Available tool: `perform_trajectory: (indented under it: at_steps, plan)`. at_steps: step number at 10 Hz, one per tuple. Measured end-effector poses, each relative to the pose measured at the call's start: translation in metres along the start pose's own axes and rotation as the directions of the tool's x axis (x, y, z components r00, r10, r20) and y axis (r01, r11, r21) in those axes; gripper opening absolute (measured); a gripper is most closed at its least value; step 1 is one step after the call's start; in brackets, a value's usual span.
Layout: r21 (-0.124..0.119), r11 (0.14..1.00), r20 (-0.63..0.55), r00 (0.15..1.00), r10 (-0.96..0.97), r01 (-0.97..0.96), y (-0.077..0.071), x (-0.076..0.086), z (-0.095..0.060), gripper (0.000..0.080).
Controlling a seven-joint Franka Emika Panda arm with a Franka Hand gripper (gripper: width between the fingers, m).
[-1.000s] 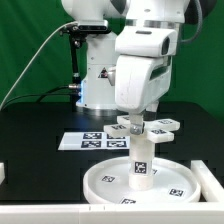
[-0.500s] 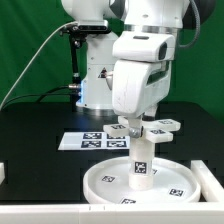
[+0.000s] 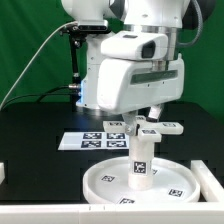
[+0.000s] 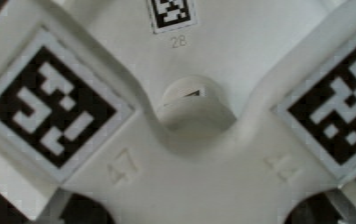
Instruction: Assemble round table
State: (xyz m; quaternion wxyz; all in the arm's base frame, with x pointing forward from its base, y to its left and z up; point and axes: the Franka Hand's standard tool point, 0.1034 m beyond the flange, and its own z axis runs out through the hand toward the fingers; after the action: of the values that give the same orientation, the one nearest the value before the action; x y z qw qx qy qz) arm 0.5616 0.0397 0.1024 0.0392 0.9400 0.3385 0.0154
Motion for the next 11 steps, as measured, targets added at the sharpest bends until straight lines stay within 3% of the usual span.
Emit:
perform_trajectory:
  at_steps: [2,4,5,6,7,10,11]
  plan:
    - [0.002,0.936,-0.023,0.935,0.353,-0.353,-0.0015,0.0015,0.0003,0.0443]
    - [0.023,0.775,-0.034,0.774,0.632,-0.632,-0.0020,0.0022,0.0003,0.0443]
    - [0.047,0.694,-0.026,0.693,0.720,-0.719,-0.0015,0.0017,0.0008,0.0443]
    - [0.056,0.620,-0.030,0.620,0.784,-0.782,-0.0010,0.0014,0.0009,0.0443]
    - [0.058,0.592,-0.026,0.592,0.806,-0.804,-0.0010,0.0012,0.0008,0.0443]
    - [0.073,0.401,-0.007,0.402,0.916,-0.913,-0.0008,0.0007,0.0010,0.0443]
    - [0.092,0.226,0.019,0.229,0.973,-0.970,-0.0002,0.0000,0.0012,0.0444]
